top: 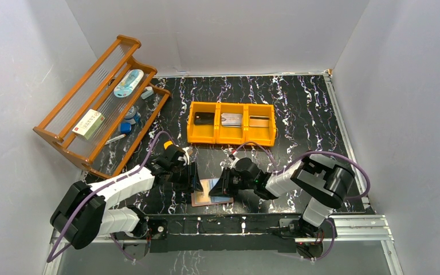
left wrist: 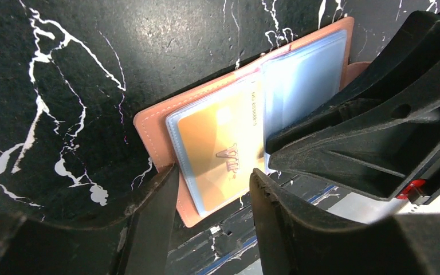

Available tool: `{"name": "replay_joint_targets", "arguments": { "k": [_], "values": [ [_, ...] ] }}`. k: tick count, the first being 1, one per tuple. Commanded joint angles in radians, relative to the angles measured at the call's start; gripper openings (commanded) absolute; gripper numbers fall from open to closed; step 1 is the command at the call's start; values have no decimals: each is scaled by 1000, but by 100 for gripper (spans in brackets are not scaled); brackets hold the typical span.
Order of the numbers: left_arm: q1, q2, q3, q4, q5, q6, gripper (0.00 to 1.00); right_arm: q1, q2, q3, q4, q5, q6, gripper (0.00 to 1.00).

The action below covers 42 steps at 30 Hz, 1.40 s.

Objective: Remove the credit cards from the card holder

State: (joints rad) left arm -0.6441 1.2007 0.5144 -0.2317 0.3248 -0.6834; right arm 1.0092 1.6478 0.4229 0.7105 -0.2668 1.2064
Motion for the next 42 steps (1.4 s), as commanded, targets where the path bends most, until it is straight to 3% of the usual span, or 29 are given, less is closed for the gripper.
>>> {"name": "replay_joint_targets", "arguments": {
  "k": [1, 13, 16, 18, 23, 35, 42],
  "values": [
    [-13, 17, -26, -5, 2, -11, 47, -2, 40, 29, 85, -41, 23, 24],
    [-29, 37, -27, -9, -19, -5, 34, -2, 138, 5, 246, -57, 127, 20],
    [-30, 28, -20, -30, -43, -4, 34, -3, 117, 4, 169, -17, 121, 20],
    [-31, 20, 1, -81, -90, -5, 40, -2, 73, 10, 81, 22, 104, 20],
    [-30, -26, 49, -164, -181, -19, 44, -1, -7, 51, -167, 113, 52, 22],
    [-44, -17, 40, -22, 16, -27, 36, -1, 51, 67, -138, 80, 71, 23],
    [-47, 26, -8, -30, -35, -53, 34, -3, 53, 68, -133, 71, 71, 24]
  ]
}}
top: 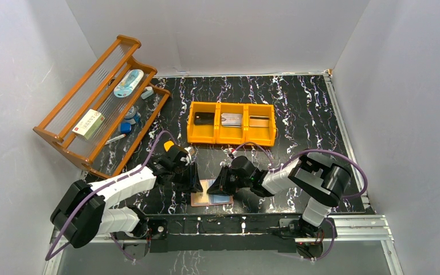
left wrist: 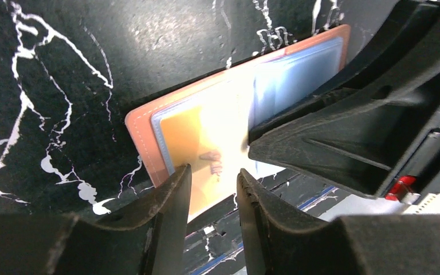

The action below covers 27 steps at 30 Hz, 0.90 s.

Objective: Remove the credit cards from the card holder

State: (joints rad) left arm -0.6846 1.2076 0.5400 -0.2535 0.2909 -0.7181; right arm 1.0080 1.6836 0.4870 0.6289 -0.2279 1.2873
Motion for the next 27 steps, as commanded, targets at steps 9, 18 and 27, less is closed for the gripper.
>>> {"name": "replay_joint_targets", "arguments": {
  "k": [9, 18, 27],
  "values": [
    [-12, -28, -13, -52, -49, -16, 39, -1, 11, 1, -52, 34, -8, 26],
    [-13, -10, -2, -86, -62, 1, 40, -1, 13, 1, -38, 25, -6, 26],
    [-29, 38, -39, -27, -32, -15, 37, 0, 24, 5, 24, -10, -13, 24]
  ]
}}
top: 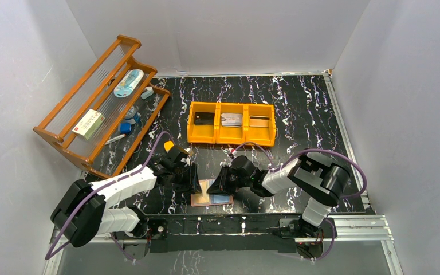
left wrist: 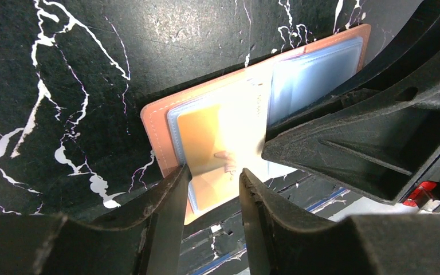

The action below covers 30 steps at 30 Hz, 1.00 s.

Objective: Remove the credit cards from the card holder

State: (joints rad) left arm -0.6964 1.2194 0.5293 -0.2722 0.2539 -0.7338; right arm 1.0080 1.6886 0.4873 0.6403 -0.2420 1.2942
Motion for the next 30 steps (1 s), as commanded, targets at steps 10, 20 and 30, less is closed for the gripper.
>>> {"name": "replay_joint_targets", "arguments": {
  "k": [10, 20, 30],
  "values": [
    [-26, 26, -35, 11, 12, -9, 34, 0, 10, -11, 156, -60, -26, 17],
    [-33, 32, -23, 13, 16, -7, 27, -1, 26, 16, 152, -88, -32, 23],
    [-39, 32, -14, 16, 30, -6, 24, 14, 9, 69, -18, -9, -62, 17]
  ]
}}
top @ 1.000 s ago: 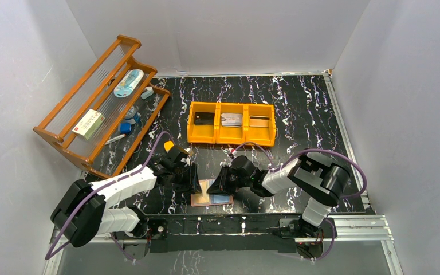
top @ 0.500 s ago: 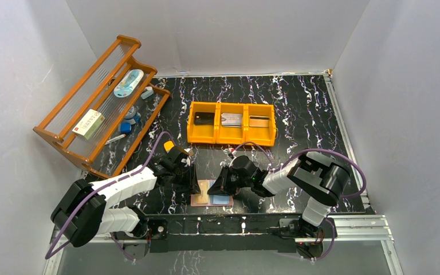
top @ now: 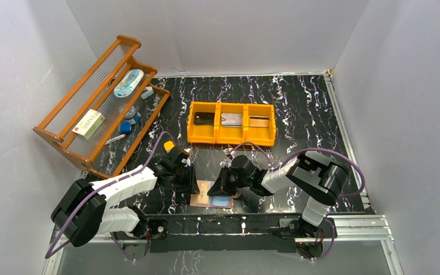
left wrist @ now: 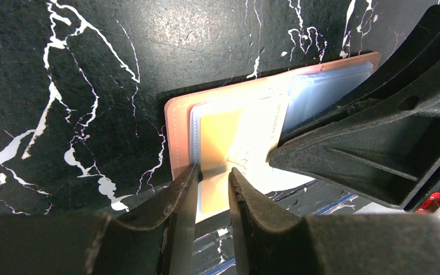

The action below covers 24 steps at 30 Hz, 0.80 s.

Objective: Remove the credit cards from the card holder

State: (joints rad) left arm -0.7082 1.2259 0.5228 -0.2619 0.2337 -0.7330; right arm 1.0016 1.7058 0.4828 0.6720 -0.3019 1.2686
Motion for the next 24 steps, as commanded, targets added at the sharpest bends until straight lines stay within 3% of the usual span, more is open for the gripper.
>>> {"name": "replay_joint_targets", "arguments": {
  "k": [1, 6, 24],
  "values": [
    [-28, 25, -5, 5, 48, -6, 24, 24, -14, 86, -83, 65, -49, 14],
    [-28, 13, -16, 1, 5, -34, 24, 29, -77, 88, -192, 128, -97, 0],
    [-28, 18, -27, -13, -17, -31, 24, 14, -170, -12, -226, 126, -93, 0]
  ]
}}
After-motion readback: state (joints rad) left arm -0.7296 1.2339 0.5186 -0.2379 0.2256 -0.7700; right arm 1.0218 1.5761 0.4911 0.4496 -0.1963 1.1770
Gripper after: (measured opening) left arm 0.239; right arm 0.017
